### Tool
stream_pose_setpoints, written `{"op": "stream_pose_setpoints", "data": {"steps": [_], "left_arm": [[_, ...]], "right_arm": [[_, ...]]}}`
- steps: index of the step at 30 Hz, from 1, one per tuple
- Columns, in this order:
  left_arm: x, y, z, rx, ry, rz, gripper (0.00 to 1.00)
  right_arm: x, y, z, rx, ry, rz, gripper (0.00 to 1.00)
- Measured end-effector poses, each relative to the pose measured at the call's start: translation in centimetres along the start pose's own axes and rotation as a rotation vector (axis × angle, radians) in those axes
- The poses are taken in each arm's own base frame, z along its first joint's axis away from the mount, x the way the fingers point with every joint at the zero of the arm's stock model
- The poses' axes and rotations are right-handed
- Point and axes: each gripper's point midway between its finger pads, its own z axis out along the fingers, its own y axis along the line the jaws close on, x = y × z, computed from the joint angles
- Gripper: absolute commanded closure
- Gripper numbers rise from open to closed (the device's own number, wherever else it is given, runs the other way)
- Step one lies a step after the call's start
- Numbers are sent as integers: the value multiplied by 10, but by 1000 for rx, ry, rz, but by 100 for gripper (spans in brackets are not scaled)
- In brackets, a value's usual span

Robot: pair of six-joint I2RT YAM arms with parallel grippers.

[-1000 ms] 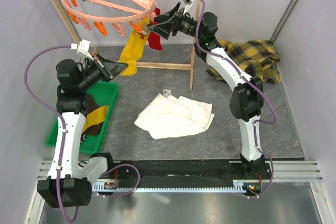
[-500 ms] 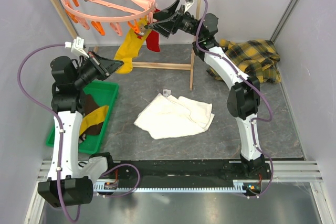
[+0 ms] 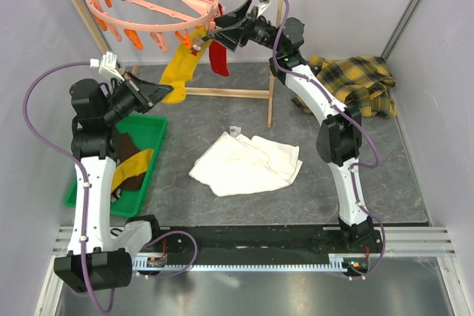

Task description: Remove the socks clipped to the hanger

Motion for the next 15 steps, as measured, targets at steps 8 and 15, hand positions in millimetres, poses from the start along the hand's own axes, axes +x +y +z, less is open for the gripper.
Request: {"op": "stream_pose_setpoints", "data": {"steps": [8, 15], "left_arm": [[0, 0, 0, -1, 1, -1, 98], [0, 0, 0, -1, 1, -2, 98]], "right_arm": [[-5, -1, 4, 6, -12, -26, 35], [-3, -6, 8, 3, -31, -27, 89]]}}
